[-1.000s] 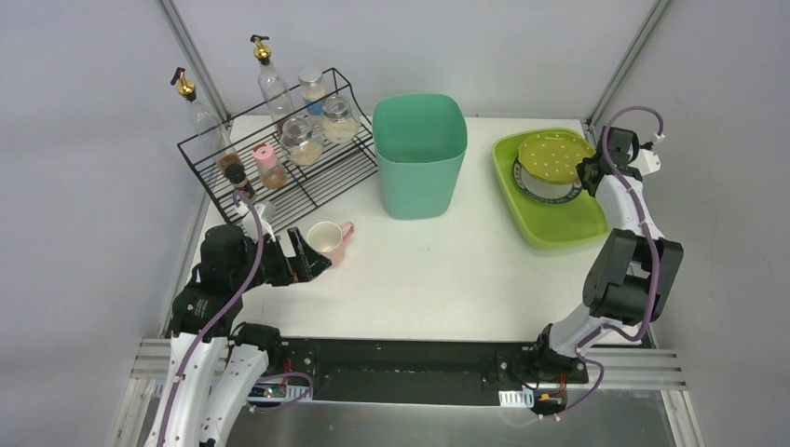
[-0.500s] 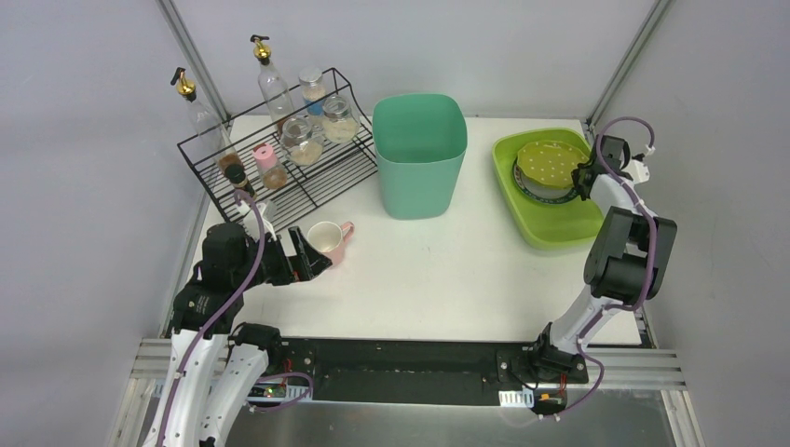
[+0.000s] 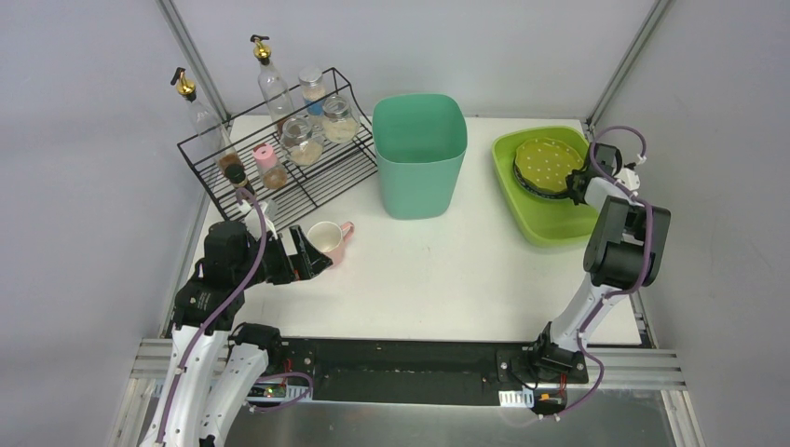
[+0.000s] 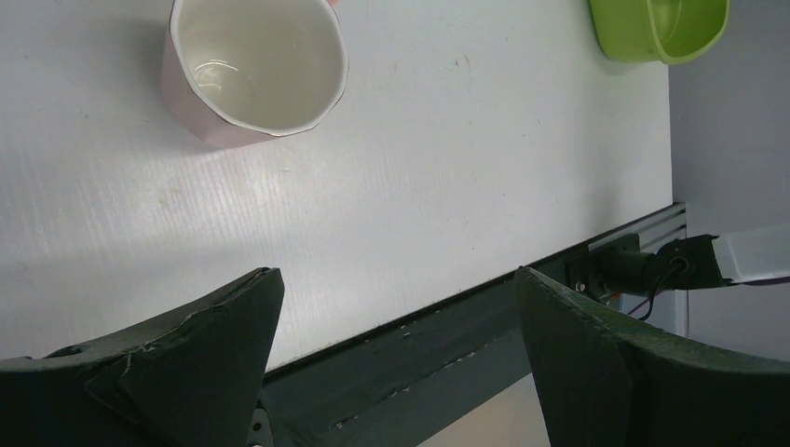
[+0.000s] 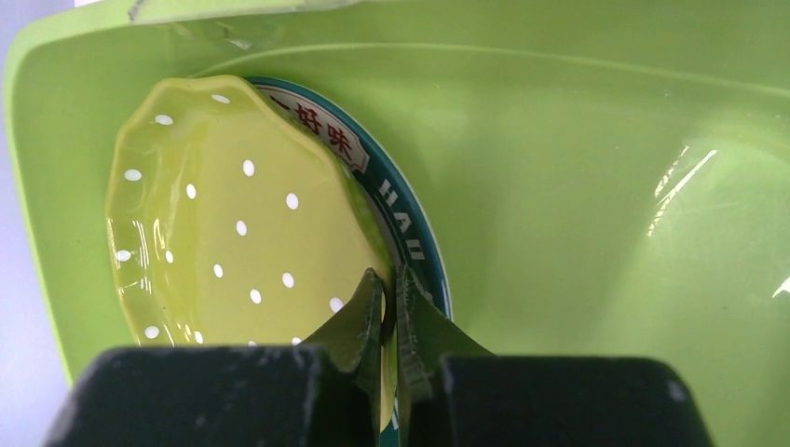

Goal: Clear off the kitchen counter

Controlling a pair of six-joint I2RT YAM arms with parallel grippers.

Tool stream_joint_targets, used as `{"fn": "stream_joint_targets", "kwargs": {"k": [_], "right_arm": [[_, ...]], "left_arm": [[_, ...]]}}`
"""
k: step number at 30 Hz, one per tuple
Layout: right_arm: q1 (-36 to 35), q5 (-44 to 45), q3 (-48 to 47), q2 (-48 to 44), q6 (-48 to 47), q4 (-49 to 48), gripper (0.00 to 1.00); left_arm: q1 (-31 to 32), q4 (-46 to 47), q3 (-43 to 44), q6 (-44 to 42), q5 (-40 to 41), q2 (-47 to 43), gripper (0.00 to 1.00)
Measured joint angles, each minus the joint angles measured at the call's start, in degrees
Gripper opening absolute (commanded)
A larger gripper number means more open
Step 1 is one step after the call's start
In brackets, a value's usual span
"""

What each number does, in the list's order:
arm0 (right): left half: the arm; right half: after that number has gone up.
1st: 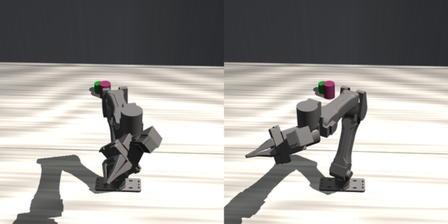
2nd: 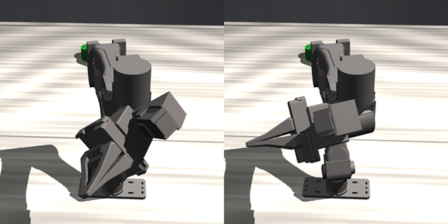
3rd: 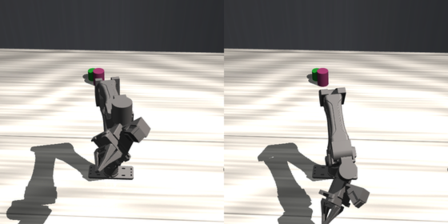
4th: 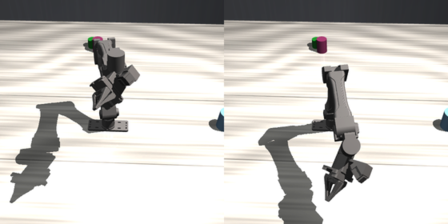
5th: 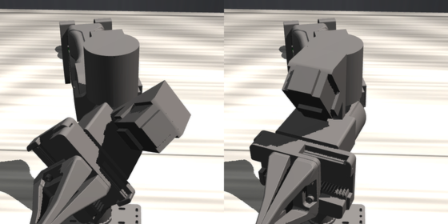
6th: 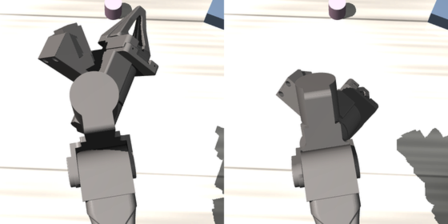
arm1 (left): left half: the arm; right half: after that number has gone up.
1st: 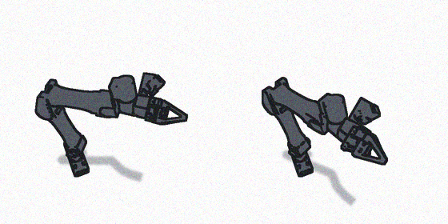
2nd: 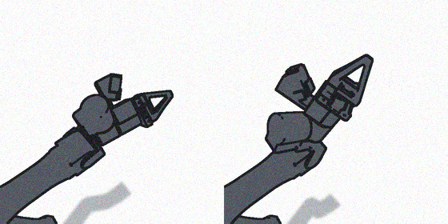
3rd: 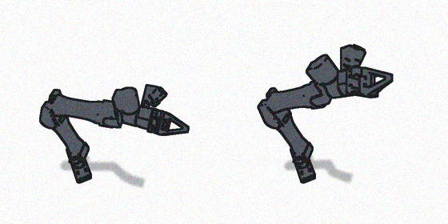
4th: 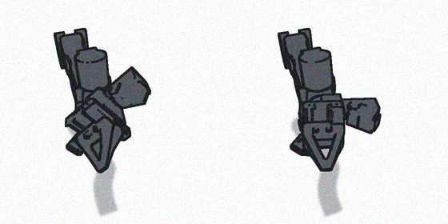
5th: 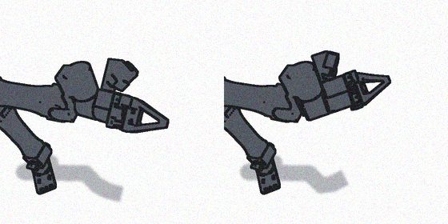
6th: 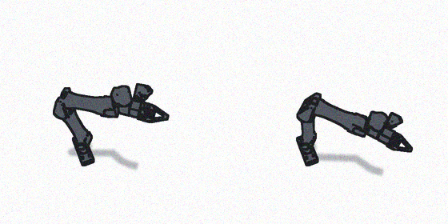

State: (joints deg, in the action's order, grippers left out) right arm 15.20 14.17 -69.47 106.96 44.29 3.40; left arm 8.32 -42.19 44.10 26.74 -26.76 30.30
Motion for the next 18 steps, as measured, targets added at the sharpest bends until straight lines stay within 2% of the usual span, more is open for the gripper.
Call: {"fn": "stream_joint_targets", "kwargs": {"k": [1, 4, 9, 14, 18], "right_arm": [[0.0, 0.0, 0.1, 0.2, 0.2, -0.2, 0.03], [0.0, -0.2, 0.2, 0.6, 0.7, -0.2, 0.21], [0.1, -0.7, 0.7, 0.6, 2.4, -0.7, 0.39], [0.1, -1.6, 2.2, 0.0, 3.2, -3.3, 0.49], [0.0, -1.8, 4.1, -2.8, 3.2, -3.2, 0.52]], "left_arm": [[0.0, 0.0, 0.0, 0.0, 0.0, 0.0, 1.0], [0.0, 0.0, 0.0, 0.0, 0.0, 0.0, 1.0], [0.0, 0.0, 0.0, 0.0, 0.0, 0.0, 1.0], [0.0, 0.0, 0.0, 0.0, 0.0, 0.0, 1.0], [0.0, 0.0, 0.0, 0.0, 0.0, -0.1, 1.0]]}}
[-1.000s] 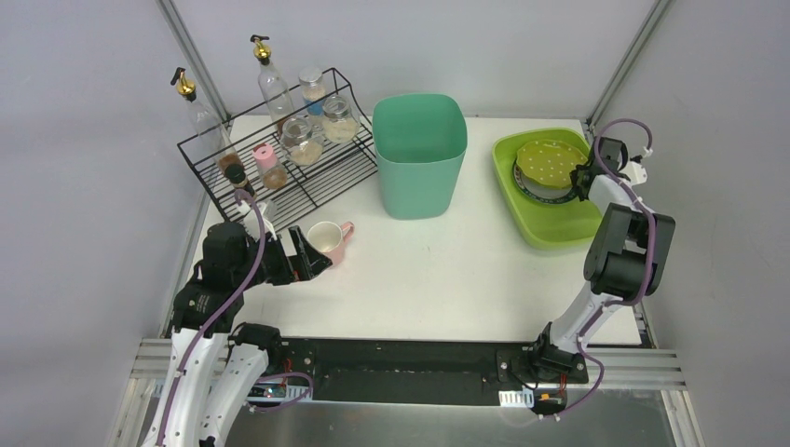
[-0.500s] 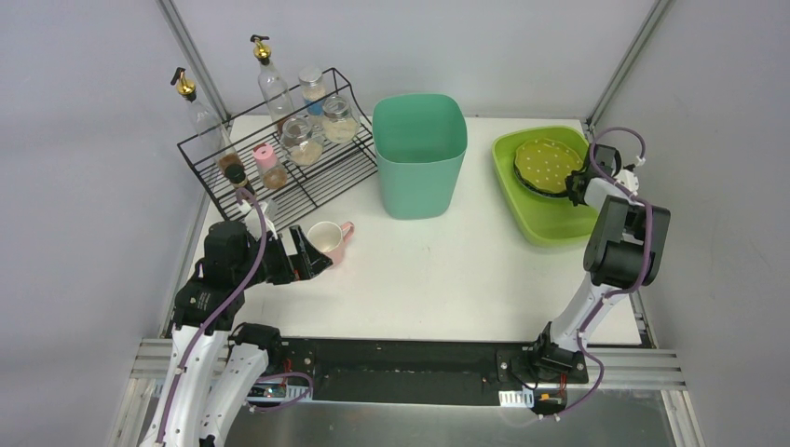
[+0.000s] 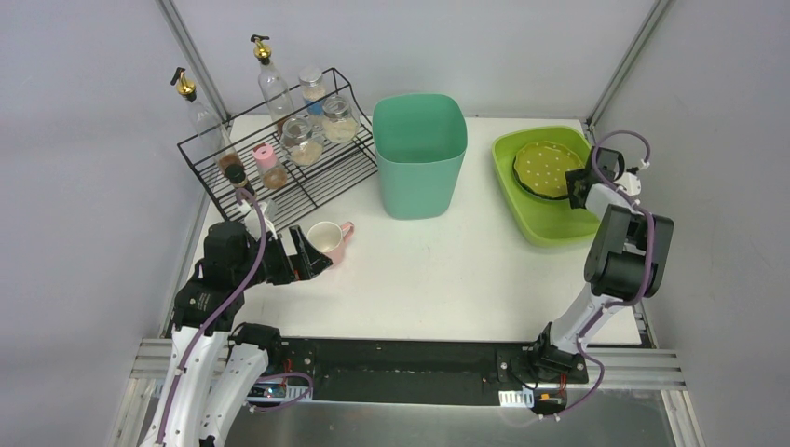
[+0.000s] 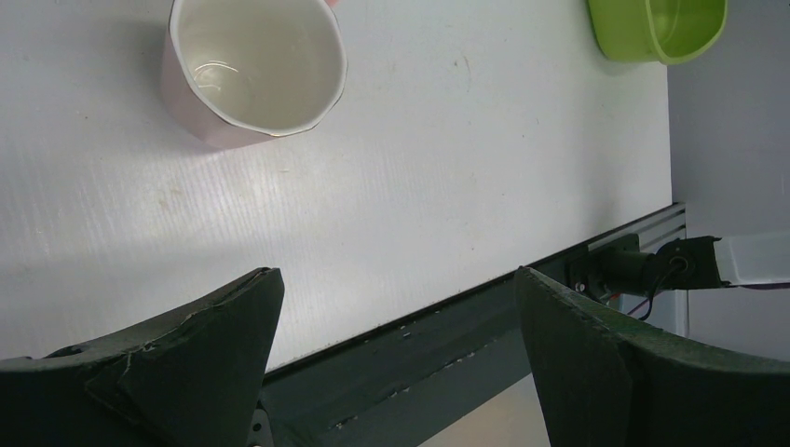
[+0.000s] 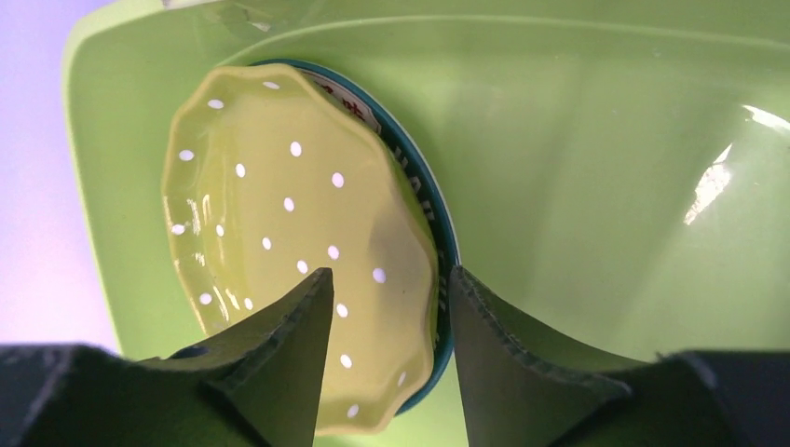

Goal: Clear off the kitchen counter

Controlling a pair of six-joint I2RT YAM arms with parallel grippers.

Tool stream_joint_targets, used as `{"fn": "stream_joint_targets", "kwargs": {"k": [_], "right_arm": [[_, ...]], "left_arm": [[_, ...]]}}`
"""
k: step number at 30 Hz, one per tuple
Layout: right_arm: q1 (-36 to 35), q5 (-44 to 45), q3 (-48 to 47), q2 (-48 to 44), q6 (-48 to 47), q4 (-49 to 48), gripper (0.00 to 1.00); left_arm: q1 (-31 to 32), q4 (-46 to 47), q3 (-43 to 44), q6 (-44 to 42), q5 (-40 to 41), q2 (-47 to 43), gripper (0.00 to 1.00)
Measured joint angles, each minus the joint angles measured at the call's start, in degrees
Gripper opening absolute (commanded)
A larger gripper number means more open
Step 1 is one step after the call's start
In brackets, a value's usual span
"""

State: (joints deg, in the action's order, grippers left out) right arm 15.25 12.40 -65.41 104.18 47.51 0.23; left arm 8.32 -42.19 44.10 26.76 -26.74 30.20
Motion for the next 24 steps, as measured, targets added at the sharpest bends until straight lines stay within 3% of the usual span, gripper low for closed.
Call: {"fn": "stream_joint_targets", "kwargs": {"k": [12, 18, 24], "right_arm": [[0.0, 0.3, 0.8, -18.0, -5.4, 10.9, 0.59], [-0.4, -3.1, 4.2, -32.2, -6.7, 14.5, 0.61], [-6.7, -7.4, 6.1, -40.7, -10.7, 18.8, 0.63]], "left_arm": [[0.0, 0.0, 0.0, 0.0, 0.0, -1.7, 1.0], [0.0, 0.0, 0.0, 0.0, 0.0, -2.7, 1.0], [0.0, 0.0, 0.0, 0.0, 0.2, -2.7, 1.0]]}}
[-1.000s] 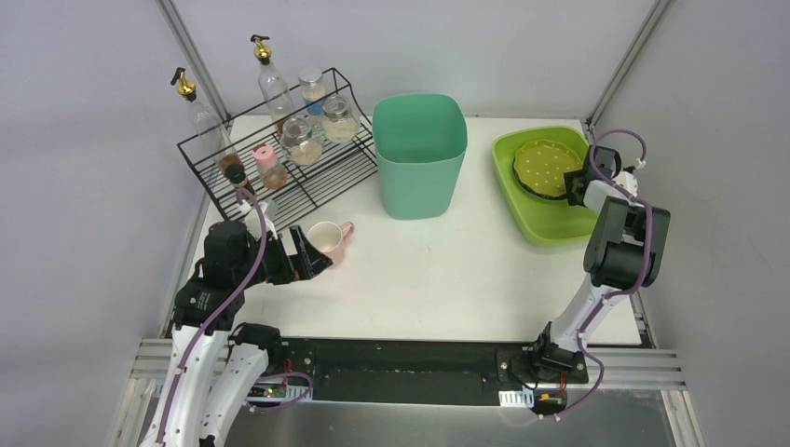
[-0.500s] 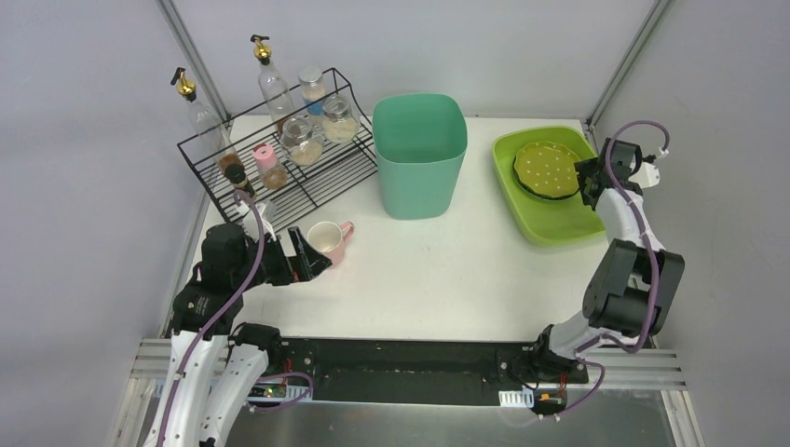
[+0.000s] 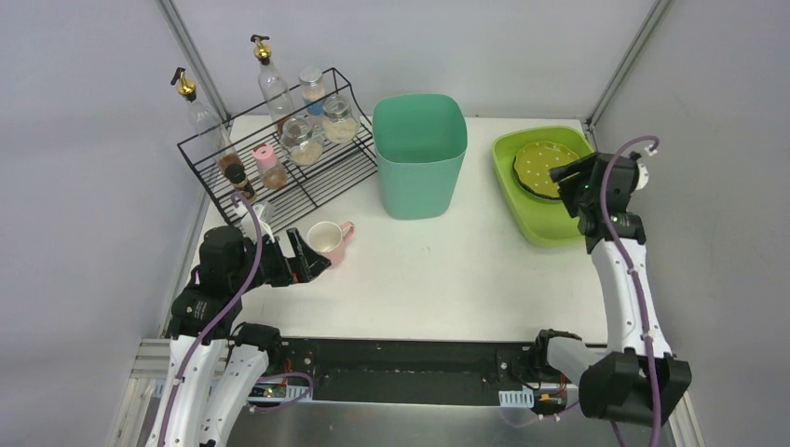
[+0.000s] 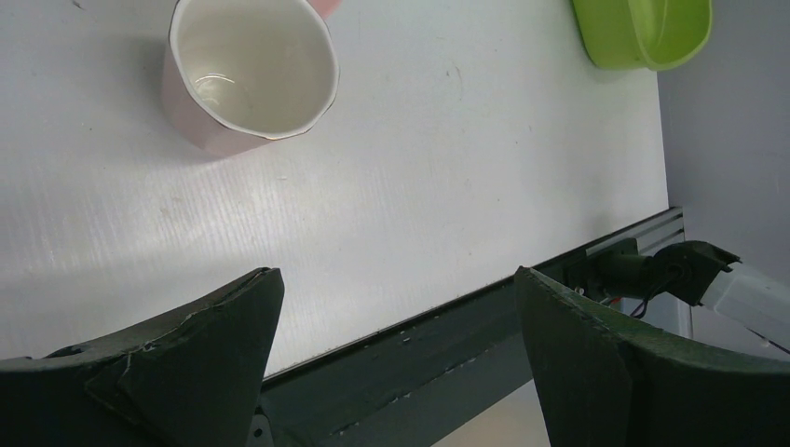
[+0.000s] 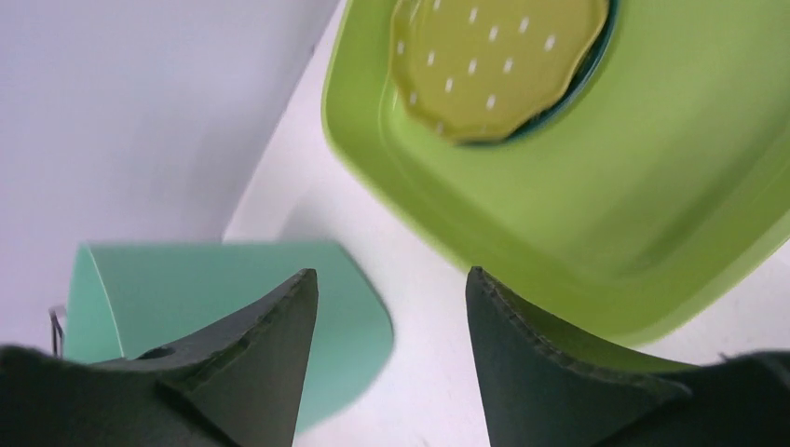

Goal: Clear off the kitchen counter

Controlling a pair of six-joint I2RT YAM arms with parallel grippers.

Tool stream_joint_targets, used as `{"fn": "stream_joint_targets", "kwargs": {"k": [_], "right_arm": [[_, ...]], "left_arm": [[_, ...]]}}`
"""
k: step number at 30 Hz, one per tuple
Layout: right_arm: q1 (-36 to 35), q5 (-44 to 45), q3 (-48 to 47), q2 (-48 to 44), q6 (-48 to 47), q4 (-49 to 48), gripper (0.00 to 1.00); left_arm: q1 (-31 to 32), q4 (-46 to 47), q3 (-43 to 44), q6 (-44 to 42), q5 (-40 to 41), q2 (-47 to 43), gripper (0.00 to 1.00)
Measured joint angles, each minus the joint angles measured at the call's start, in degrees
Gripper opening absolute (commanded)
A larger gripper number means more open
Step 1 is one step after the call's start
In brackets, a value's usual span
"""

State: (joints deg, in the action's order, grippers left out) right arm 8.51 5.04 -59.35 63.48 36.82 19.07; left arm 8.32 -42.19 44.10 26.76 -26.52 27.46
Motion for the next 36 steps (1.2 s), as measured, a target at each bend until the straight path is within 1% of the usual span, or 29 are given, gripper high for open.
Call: {"fn": "stream_joint_targets", "kwargs": {"k": [4, 8, 15, 19, 21, 23, 27, 29, 36], "right_arm": [[-7.9, -2.2, 5.6, -5.3, -1.1, 1.7, 0.63], [-18.7, -2.5, 8.5, -7.5, -1.6, 3.3, 0.64], [-36.9, -0.8, 9.3, -7.2, -0.9, 2.3, 0.64], [-45.5, 0.7, 9.8, -4.3, 0.5, 0.2, 0.64], [-49.4, 1.7, 10.1, -2.4, 1.1, -1.3, 0.64], [-53.5, 3.0, 10.2, -0.3, 1.6, -2.7, 0.64], [-60.3, 5.3, 10.2, 4.2, 1.7, -5.2, 0.64], [-63.1, 6.1, 10.1, 6.5, 1.7, -6.1, 0.64], [-69.6, 8.3, 10.1, 8.6, 1.5, -8.6, 0.64]], "left_arm": [[0.0, 0.0, 0.0, 0.0, 0.1, 0.0, 1.0], [0.0, 0.0, 0.0, 0.0, 0.1, 0.3, 1.0], [0.0, 0.0, 0.0, 0.0, 1.1, 1.5, 1.0], [0.0, -0.2, 0.0, 0.2, 3.1, 3.5, 1.0], [0.0, -0.5, 0.0, 0.5, 4.7, 5.2, 0.95], [0.0, -1.2, 0.1, 1.2, 7.3, 7.5, 0.93], [0.0, -2.4, 0.5, 3.4, 12.0, 13.1, 0.86], [0.0, -2.9, 0.6, 4.9, 14.3, 15.6, 0.85], [0.0, -2.9, 0.6, 8.9, 21.5, 19.1, 0.8]]}}
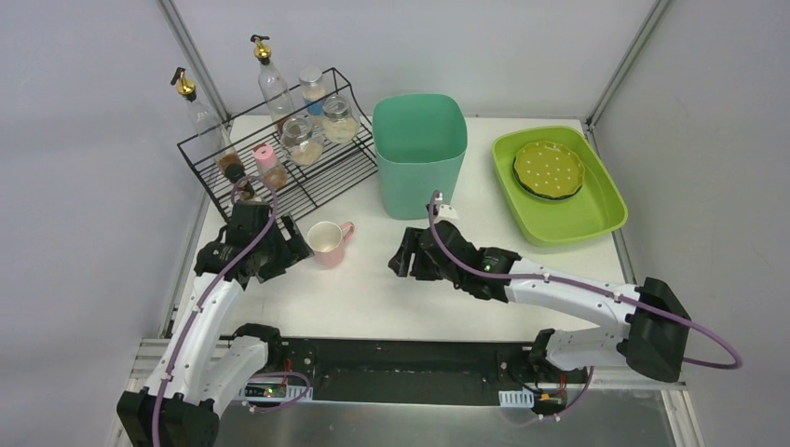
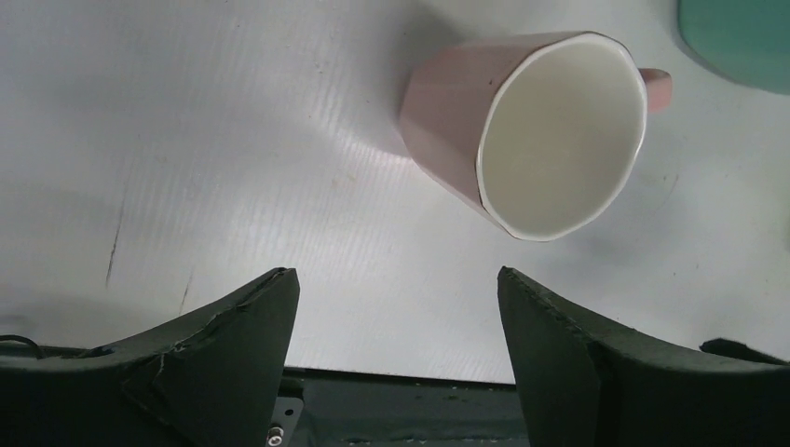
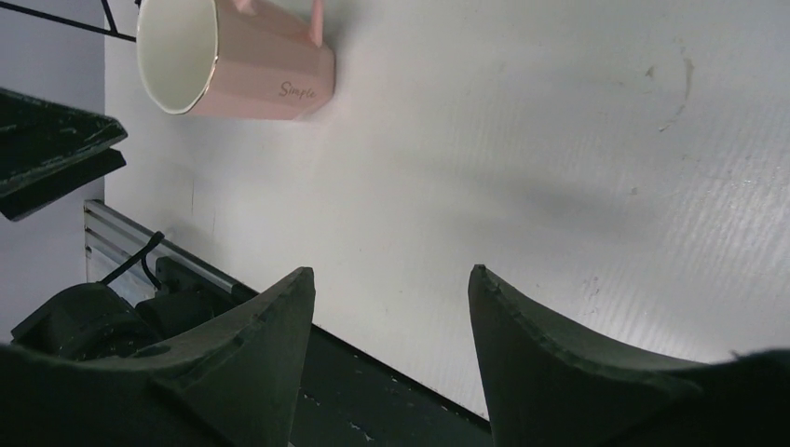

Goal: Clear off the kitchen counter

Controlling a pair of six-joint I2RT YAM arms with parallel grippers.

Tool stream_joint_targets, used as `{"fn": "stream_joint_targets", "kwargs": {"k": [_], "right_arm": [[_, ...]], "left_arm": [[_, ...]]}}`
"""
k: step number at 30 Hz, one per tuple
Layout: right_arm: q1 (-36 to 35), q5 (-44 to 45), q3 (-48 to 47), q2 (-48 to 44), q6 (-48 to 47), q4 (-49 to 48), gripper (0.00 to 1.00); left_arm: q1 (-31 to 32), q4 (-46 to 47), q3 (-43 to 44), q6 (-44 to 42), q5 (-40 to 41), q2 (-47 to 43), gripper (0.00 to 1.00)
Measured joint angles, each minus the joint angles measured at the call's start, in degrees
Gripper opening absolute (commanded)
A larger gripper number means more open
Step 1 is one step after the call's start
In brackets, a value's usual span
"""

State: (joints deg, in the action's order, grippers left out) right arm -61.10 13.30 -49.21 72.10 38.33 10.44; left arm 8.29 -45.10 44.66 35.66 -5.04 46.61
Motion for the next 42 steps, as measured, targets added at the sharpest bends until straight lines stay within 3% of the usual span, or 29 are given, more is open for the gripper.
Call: {"fn": "stream_joint_targets", "kwargs": {"k": [15, 20, 27, 36, 38, 42], "right_arm": [[-8.1, 4.6, 8.3, -4.5, 1.7, -3.2, 0.65], [-9.3, 5.8, 12.2, -8.2, 3.1, -3.8, 0.65], [-9.3, 6.6, 16.2, -12.2, 4.6, -4.0, 0.65], [-9.3, 7.3, 18.0, -14.0, 5.3, -3.8, 0.65], [-9.3, 7.5, 18.1, -14.2, 5.3, -3.5, 0.65], [-9.3, 7.9, 18.1, -15.2, 4.3, -2.2, 0.66]], "left_arm": [[0.0, 7.2, 3.3, 3.0, 2.3, 13.9, 0.57], [0.0, 8.9, 3.3, 3.1, 1.9, 16.0, 0.45], [0.1, 11.1, 3.3, 3.1, -1.3, 18.1, 0.37], [2.7, 12.9, 3.3, 2.4, -3.8, 22.0, 0.12], [3.1, 12.8, 3.3, 2.2, -3.9, 22.4, 0.0], [4.0, 12.4, 3.3, 1.4, -4.7, 22.7, 0.0]]}}
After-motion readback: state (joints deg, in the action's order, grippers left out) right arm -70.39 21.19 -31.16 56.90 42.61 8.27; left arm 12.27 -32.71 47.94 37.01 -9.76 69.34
